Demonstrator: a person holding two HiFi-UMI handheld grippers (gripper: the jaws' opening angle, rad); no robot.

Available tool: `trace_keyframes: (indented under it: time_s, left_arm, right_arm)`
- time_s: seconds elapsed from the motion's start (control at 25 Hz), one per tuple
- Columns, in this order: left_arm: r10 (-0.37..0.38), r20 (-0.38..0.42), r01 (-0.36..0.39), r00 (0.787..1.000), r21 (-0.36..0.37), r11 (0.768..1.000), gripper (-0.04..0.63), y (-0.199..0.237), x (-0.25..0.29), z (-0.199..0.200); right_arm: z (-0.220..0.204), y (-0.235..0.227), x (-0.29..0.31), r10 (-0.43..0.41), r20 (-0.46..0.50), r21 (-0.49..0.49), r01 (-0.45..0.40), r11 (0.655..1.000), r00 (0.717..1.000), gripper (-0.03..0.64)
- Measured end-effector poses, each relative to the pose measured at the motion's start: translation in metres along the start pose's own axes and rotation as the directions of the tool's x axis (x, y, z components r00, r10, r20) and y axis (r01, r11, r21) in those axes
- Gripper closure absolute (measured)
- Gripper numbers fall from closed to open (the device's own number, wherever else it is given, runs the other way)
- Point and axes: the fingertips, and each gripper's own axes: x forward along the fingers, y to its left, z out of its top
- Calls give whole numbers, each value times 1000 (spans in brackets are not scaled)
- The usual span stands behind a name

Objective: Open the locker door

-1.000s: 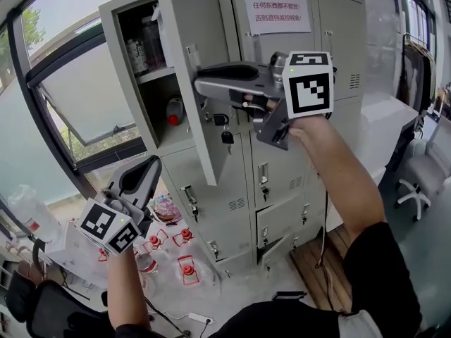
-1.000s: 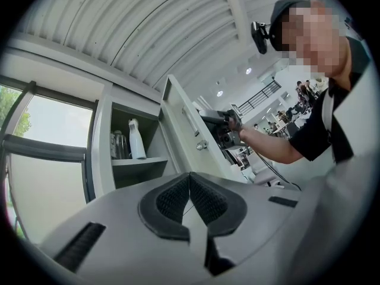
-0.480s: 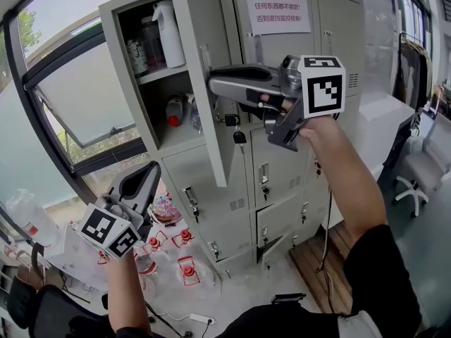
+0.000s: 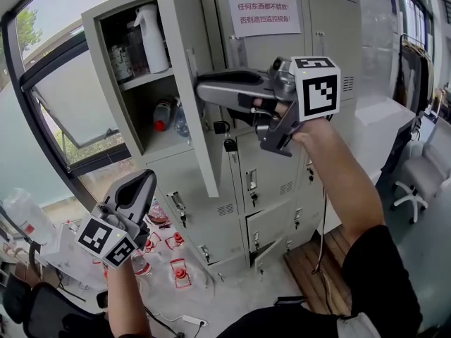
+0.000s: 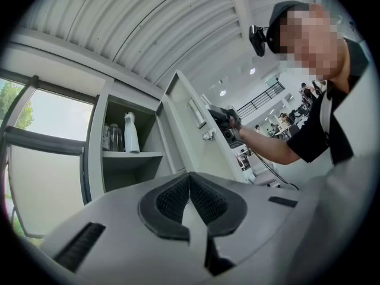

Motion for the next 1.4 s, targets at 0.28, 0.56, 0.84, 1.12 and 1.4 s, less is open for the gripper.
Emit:
trace_keyframes:
  time_s: [0.28,0.56,0.84,1.12,1.4]
  left_arm:
    - [31,-9,-31,999,-9,999,580,-17,19,-1]
    - [43,-32,-43,999,-8,999,580,-28,30,-4]
    - [62,-34,-62,997,9,998,580,-44,39,3]
    - [83,-45,-82,996,24,996,580,-52,43,7]
    - [99,-50,-97,994,33,995,580,-56,49,9]
  right_arm:
    - [4,2,-25,72,3,18,-72,997,997,543]
    - [7,-1,-45,113,26,41,-114,993,993,543]
    - [10,-2,-71,164,45,62,-166,984,985,545]
    - [13,-4,-86,217,60,76,-221,972,974,545]
    - [14,-9,-101,264,87,94,-272,958,961,546]
